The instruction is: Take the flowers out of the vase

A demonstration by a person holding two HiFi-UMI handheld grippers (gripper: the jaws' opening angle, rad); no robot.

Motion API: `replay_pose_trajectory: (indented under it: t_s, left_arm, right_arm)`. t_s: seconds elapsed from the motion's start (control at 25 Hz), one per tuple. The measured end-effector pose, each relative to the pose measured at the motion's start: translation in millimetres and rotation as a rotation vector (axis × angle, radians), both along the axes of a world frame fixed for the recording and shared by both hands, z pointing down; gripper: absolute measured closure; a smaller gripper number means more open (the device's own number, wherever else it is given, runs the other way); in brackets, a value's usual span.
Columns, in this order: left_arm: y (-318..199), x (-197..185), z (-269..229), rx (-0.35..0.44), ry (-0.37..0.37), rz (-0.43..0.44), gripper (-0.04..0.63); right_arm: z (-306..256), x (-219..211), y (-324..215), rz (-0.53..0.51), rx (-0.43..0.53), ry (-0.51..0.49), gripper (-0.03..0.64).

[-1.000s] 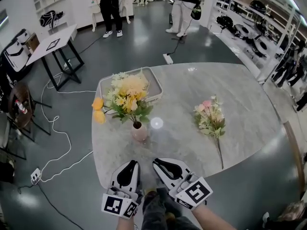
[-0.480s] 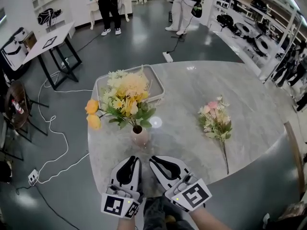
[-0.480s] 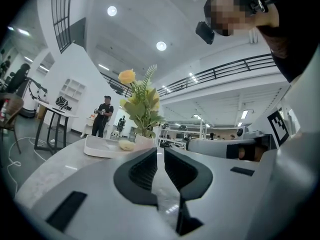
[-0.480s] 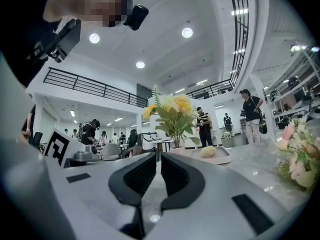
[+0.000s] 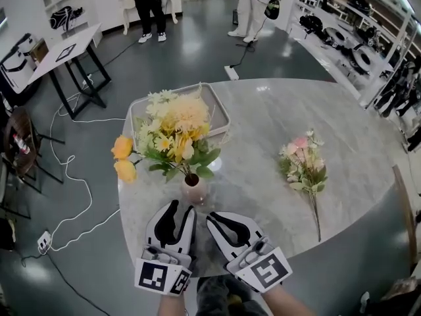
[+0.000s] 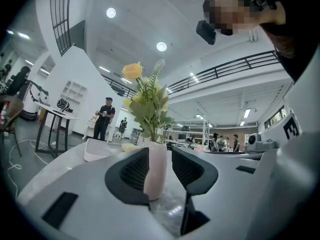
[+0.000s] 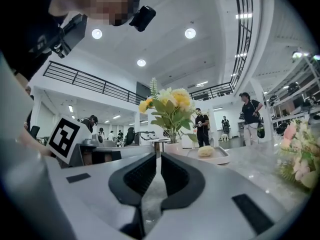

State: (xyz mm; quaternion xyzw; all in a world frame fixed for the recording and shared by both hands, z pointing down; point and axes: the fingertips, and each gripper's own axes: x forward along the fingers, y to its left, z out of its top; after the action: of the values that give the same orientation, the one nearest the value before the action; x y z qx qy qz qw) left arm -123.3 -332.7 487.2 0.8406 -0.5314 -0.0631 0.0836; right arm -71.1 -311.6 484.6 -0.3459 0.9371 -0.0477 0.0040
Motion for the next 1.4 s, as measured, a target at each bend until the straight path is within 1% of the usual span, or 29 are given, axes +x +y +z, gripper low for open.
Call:
replay_pose_trajectory:
  t_s: [0.16, 0.36, 0.52, 0.8, 1.08, 1.2, 1.4]
  left_arm:
    - [-13, -5, -3, -0.001, 0.044, 0.002, 0.437]
    - [-27, -6, -12, 0.002, 0.077, 0.025, 0.416]
    - [-34, -4, -13, -0.009, 0.097, 0.049, 0.407]
    - [-46, -1, -17, -0.019, 0.103, 0.070, 0.397]
    - [-57, 4, -20, -0.031, 0.086, 0.081, 0.397]
    - [-60, 8, -21, -0.039, 0.065, 0.096, 0.397]
    - [-64, 8, -22, -0.050, 0.065, 0.107, 0.399]
  right_arm:
    - [2, -1, -6, 0.006, 0.018, 0.006, 0.577]
    - [9, -1, -11, 0.008, 0.026, 0.019, 0.577]
    - [11, -2, -12, 0.014, 0.030, 0.010, 0.577]
    - [12, -6, -14, 0.012, 0.034, 0.014, 0.577]
    - [13, -9, -14, 0.023, 0.046, 0.067, 0.577]
    - [14, -12, -14, 0.036, 0.042, 0.087, 0.577]
    - [13, -11, -18, 0.094, 0.030, 0.109, 0.577]
